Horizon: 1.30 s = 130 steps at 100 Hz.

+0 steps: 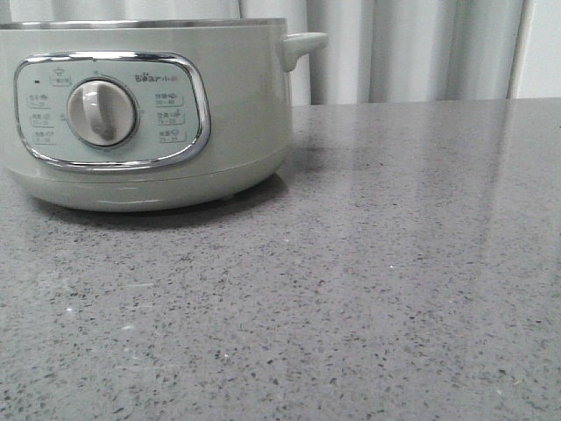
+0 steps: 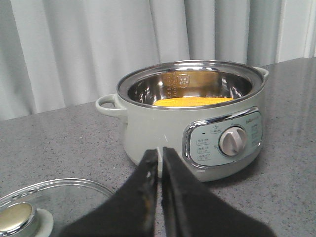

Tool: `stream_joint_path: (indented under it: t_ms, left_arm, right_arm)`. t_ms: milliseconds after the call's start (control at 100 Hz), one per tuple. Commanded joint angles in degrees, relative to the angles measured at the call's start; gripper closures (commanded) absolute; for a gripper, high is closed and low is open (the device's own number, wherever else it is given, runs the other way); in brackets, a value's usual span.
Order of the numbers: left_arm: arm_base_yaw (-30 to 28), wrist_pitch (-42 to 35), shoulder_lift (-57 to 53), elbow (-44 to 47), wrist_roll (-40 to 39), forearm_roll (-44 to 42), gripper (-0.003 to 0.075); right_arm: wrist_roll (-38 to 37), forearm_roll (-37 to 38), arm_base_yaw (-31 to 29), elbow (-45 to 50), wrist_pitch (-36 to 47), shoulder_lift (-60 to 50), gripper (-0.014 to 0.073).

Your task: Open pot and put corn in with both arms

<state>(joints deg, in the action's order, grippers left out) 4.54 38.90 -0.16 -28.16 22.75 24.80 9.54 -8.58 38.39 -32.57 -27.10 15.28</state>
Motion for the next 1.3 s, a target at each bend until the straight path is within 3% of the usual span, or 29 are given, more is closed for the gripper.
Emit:
stream_joint_path:
  t_ms: [0, 530, 760, 940, 1290]
  left_arm:
    - [0.5, -3.7, 0.6, -1.7, 0.0, 0.9, 0.0739]
    - [0.5, -3.8, 0.6, -0.6, 0.0, 0.9, 0.0739]
    - [0.5, -23.4, -0.7, 10.5, -0.7, -4.9, 0.0739]
    - [0.5, -29.0, -0.7, 21.2, -12.3, -16.7, 0.0739]
    - [0.5, -27.9, -2.0, 29.7, -21.8, -17.5, 0.0739]
  right_arm:
    - [0.2, 0.4, -0.2, -1.3, 4.9, -0.5, 0.0645]
    - [0.2, 0.4, -0.2, -1.3, 4.9, -0.6, 0.0645]
    - [0.2, 0.4, -0.2, -1.3, 4.9, -0.6, 0.0645]
    - [0.2, 0.4, -0.2, -1.3, 4.9, -0.6, 0.0645]
    - [0.2, 0.4, -0.2, -1.3, 4.9, -0.6, 0.0645]
